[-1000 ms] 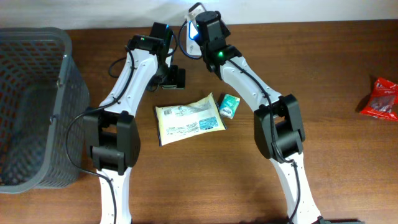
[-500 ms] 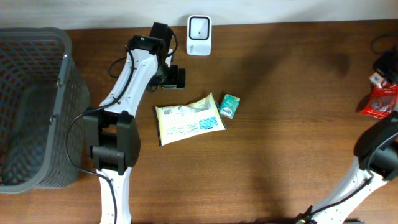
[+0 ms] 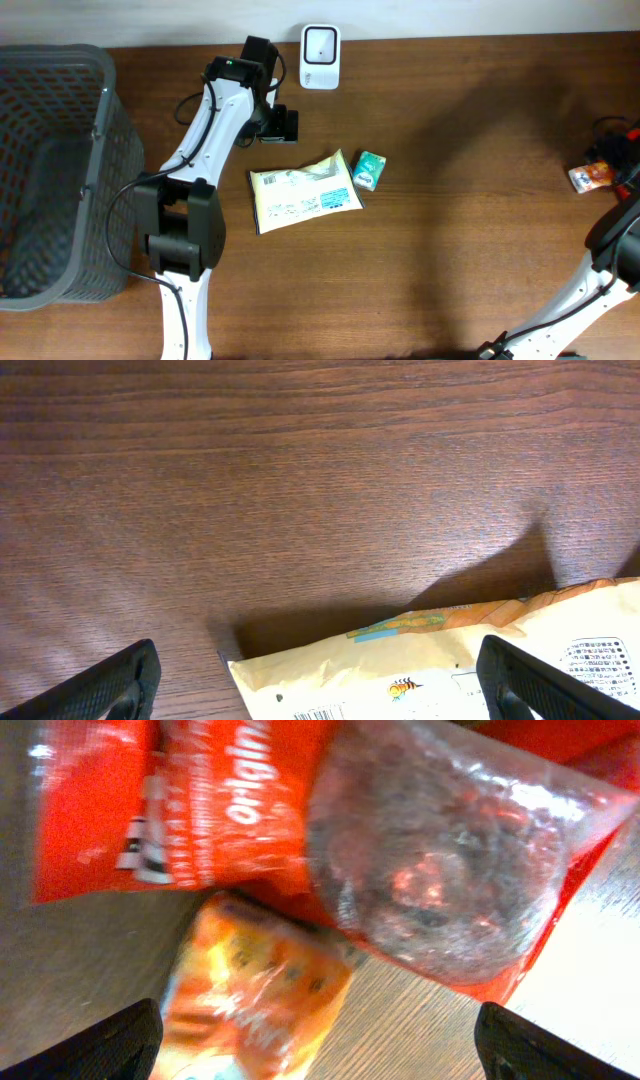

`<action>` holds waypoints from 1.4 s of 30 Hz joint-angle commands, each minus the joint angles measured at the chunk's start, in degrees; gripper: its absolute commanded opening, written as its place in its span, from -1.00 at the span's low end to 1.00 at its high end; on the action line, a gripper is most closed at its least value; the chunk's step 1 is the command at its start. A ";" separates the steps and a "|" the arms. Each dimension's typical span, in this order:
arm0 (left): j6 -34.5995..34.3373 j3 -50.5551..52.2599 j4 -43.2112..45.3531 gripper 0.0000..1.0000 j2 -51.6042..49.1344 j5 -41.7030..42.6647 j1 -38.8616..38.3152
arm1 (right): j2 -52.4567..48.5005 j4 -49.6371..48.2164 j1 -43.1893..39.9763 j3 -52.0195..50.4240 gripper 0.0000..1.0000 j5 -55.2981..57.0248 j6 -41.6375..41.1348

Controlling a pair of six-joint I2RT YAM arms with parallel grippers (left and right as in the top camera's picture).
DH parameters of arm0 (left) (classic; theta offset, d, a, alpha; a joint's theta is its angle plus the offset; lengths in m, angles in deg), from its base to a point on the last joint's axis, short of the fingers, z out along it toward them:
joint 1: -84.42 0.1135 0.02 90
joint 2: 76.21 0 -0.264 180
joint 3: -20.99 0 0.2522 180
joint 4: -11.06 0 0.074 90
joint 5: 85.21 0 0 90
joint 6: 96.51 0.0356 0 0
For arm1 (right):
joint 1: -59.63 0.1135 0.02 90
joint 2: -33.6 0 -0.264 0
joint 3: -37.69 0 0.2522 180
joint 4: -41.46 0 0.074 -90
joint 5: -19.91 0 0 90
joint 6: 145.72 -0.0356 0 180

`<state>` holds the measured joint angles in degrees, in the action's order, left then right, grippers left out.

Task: Scan the item barcode
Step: 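Return the right gripper and grasp the green tissue pack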

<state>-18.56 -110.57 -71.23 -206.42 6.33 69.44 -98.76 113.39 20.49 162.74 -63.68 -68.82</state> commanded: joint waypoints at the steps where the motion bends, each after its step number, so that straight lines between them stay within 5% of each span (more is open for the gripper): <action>1: -0.72 0.00 -0.09 0.99 -0.52 0.61 0.13 | 7.15 2.80 3.56 7.28 0.97 -0.83 -0.87; 3: -0.72 0.00 -0.07 0.99 -0.52 0.61 0.13 | 11.39 5.97 7.04 11.13 0.97 -5.84 -0.87; 6: -0.72 0.00 -0.09 0.98 -0.52 0.61 0.13 | 15.19 14.67 15.13 11.52 0.98 -30.58 -0.85; 9: -0.72 0.00 -0.09 0.98 -0.52 0.61 0.13 | 12.98 19.23 25.59 9.68 0.97 -30.60 -0.83; 14: -0.72 0.00 -0.09 0.99 -0.50 0.61 0.13 | 10.14 11.80 40.13 -2.80 0.76 -29.81 -4.70; 16: -0.72 0.00 -0.07 0.99 -0.52 0.61 0.13 | 9.92 1.25 44.76 -12.85 0.73 -31.98 -8.63; 19: -0.72 0.00 -0.09 0.98 -0.52 0.61 0.13 | 9.92 -9.11 48.17 -21.79 0.24 -33.40 -11.93; 22: -0.72 0.00 -0.09 0.98 -0.50 0.61 0.13 | 9.92 -15.08 48.46 -27.39 0.18 -33.40 -13.86; 25: -0.72 0.00 -0.09 0.99 -0.52 0.61 0.13 | 9.84 -16.02 48.43 -28.81 -0.38 -32.70 -13.77; 26: -0.72 0.00 -0.09 0.98 -0.52 0.61 0.13 | 9.84 -16.68 48.39 -28.79 -0.79 -32.59 -13.73; 28: -0.72 0.00 -0.09 0.98 -0.52 0.61 0.13 | 9.84 -16.92 47.69 -28.70 -0.92 -34.32 -13.70; 34: -0.72 0.00 -0.09 0.98 -0.52 0.61 0.13 | 9.84 -18.60 37.59 -23.71 -0.92 -85.18 15.69; 36: -0.72 0.00 -0.09 0.98 -0.52 0.61 0.13 | 9.84 -19.21 34.82 -23.71 -0.92 -87.58 17.90; 39: -0.72 0.00 -0.09 0.99 -0.52 0.61 0.13 | 9.84 -17.40 34.47 -23.74 -0.92 -95.36 34.95; 42: -0.72 0.00 -0.09 0.98 -0.50 0.61 0.13 | 9.84 -18.27 37.27 -23.74 -0.92 -95.36 36.89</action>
<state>-18.56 -110.57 -71.26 -206.42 6.33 69.44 -88.64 95.40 55.24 138.26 -155.10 -37.28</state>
